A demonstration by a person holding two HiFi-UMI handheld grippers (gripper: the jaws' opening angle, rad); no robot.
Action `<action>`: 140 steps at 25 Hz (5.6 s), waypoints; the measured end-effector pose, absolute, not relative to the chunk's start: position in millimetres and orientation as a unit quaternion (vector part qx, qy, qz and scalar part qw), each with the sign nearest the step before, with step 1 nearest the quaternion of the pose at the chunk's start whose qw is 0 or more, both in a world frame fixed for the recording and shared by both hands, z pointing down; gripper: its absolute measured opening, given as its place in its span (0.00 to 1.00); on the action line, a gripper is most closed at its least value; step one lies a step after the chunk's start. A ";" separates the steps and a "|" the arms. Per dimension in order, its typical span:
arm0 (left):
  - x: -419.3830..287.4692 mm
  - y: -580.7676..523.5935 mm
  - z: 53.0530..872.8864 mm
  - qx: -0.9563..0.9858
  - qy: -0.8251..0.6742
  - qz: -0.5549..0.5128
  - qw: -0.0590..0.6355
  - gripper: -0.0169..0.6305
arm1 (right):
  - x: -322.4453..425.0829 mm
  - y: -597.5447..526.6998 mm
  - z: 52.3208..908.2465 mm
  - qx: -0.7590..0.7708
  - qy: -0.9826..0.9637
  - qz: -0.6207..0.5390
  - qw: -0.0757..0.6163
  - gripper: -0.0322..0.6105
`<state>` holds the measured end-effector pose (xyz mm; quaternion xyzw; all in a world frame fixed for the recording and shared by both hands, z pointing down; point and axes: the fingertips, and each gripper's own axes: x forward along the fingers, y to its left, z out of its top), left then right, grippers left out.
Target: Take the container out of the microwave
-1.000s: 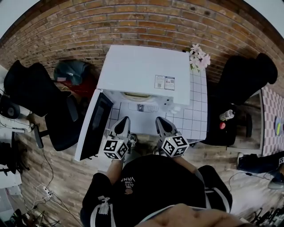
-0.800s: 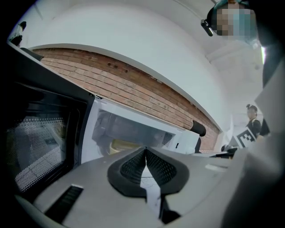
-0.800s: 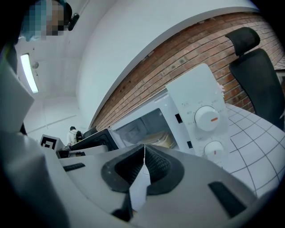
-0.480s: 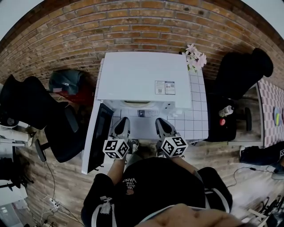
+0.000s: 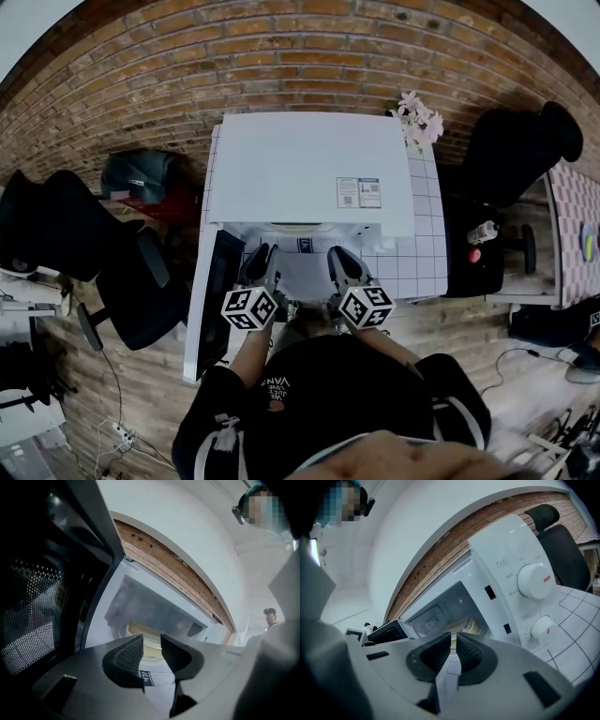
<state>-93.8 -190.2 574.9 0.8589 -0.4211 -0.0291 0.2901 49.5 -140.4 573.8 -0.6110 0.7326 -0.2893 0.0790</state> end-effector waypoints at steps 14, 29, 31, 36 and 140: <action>-89.6 -226.0 599.1 0.819 -0.423 -0.071 0.381 0.34 | 45.4 -175.3 592.2 -0.617 0.700 -0.337 0.124 0.31; -91.0 -264.8 612.3 0.766 -0.472 -0.117 0.419 0.40 | 57.0 -199.1 607.8 -0.668 0.629 -0.361 0.167 0.39; -90.9 -268.8 612.4 0.763 -0.475 -0.121 0.420 0.40 | 59.6 -202.2 608.5 -0.674 0.621 -0.360 0.176 0.39; -93.7 -278.0 618.5 0.755 -0.482 -0.124 0.427 0.40 | 60.5 -208.5 614.5 -0.677 0.605 -0.371 0.192 0.39; -93.5 -198.5 622.6 0.769 -0.485 -0.085 0.407 0.35 | 49.6 -162.8 612.6 -0.615 0.689 -0.362 0.124 0.35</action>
